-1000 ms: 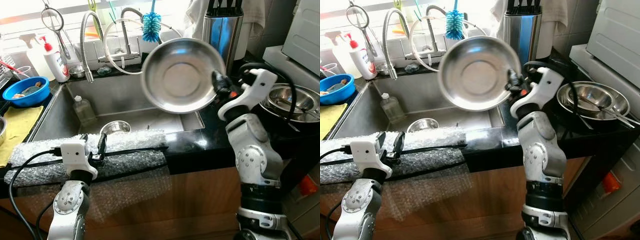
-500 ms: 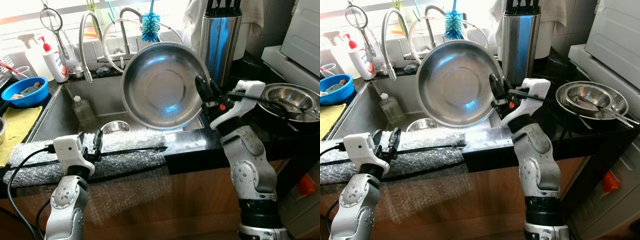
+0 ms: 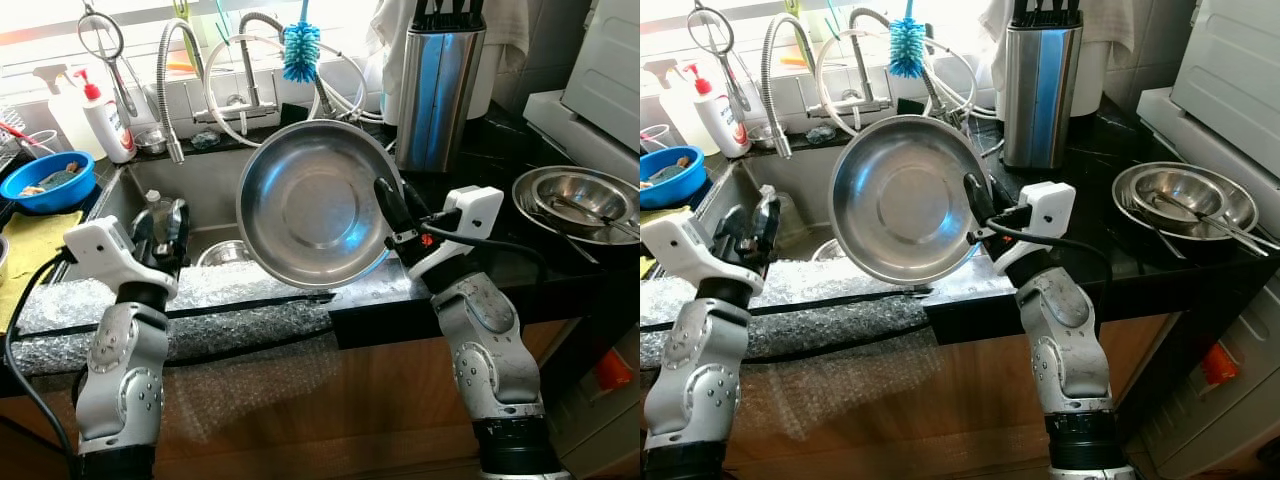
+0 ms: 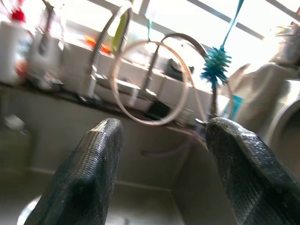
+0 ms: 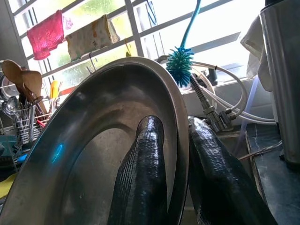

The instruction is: Kitchen organization

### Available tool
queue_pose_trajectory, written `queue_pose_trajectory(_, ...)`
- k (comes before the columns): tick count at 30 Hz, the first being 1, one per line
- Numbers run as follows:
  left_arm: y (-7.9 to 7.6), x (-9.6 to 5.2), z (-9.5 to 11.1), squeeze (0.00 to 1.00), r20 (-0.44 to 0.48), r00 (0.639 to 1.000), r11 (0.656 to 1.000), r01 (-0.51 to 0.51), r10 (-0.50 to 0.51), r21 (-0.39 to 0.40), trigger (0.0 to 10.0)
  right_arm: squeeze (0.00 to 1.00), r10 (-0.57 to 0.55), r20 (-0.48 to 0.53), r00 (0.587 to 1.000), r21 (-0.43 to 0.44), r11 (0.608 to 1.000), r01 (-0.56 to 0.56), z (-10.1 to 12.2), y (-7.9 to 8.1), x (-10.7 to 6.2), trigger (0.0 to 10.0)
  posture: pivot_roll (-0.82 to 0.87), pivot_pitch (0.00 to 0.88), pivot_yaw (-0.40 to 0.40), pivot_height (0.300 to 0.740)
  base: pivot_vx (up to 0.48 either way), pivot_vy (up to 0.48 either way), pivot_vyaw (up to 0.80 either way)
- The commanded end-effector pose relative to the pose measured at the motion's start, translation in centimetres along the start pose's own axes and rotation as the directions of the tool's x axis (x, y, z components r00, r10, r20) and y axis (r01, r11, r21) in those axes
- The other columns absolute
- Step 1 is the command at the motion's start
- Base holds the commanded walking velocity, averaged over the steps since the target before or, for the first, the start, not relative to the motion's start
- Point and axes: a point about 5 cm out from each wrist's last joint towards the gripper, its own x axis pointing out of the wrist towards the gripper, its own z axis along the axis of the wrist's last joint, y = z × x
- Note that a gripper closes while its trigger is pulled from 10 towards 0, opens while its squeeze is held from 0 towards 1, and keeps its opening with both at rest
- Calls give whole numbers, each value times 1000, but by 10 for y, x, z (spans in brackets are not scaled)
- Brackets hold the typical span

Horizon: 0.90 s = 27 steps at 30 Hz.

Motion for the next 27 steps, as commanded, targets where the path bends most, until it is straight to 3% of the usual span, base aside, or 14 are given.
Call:
queue_pose_trajectory(1, -6, 2, 6, 1000, 8, 999, 999, 37, -37, -36, 10000, 0, 17, 16, 1000, -12, 1000, -17, 2, 5, 4, 10000, -100, 0, 104, 740, 0, 0, 0)
queue_pose_trajectory(4, -12, -1, 0, 1000, -42, 995, 990, 82, -87, -112, 10000, 0, 14, 7, 1000, -25, 1000, -14, 0, 4, 4, 10000, -104, 0, 106, 740, 0, 0, 0)
queue_pose_trajectory(6, -12, -2, 0, 1000, -49, 995, 990, 84, -90, -112, 10000, 0, 13, 8, 1000, -28, 1000, -13, 0, 4, 4, 10000, -104, 0, 106, 740, 0, 0, 0)
queue_pose_trajectory(7, -13, -3, -2, 800, -66, 992, 987, 93, -103, -134, 10000, 0, 12, 9, 1000, -27, 1000, -12, 0, 3, 4, 10000, -104, 0, 107, 740, 0, 0, 0)
queue_pose_trajectory(8, -13, -4, -4, 0, -78, 991, 984, 97, -109, -150, 10000, 0, 11, 10, 1000, -26, 1000, -11, 0, 3, 4, 10000, -102, 0, 106, 740, 0, 0, 0)
queue_pose_trajectory(17, -19, -9, -11, 0, -142, 974, 974, 154, -178, -165, 10000, 0, 17, 16, 1000, -27, 999, -16, 0, 4, 5, 10000, -100, 0, 106, 740, 0, 0, 0)
queue_pose_trajectory(19, -27, -11, -16, 0, -185, 955, 967, 208, -234, -149, 10000, 0, 22, 17, 1000, -26, 999, -21, 0, 4, 5, 10000, -99, 0, 105, 740, 0, 0, 0)
queue_pose_trajectory(27, -33, -13, -21, 0, -212, 939, 958, 244, -272, -149, 10000, 0, 48, 12, 999, -19, 999, -48, -1, 7, 5, 10000, -101, 0, 105, 740, 0, 0, 0)
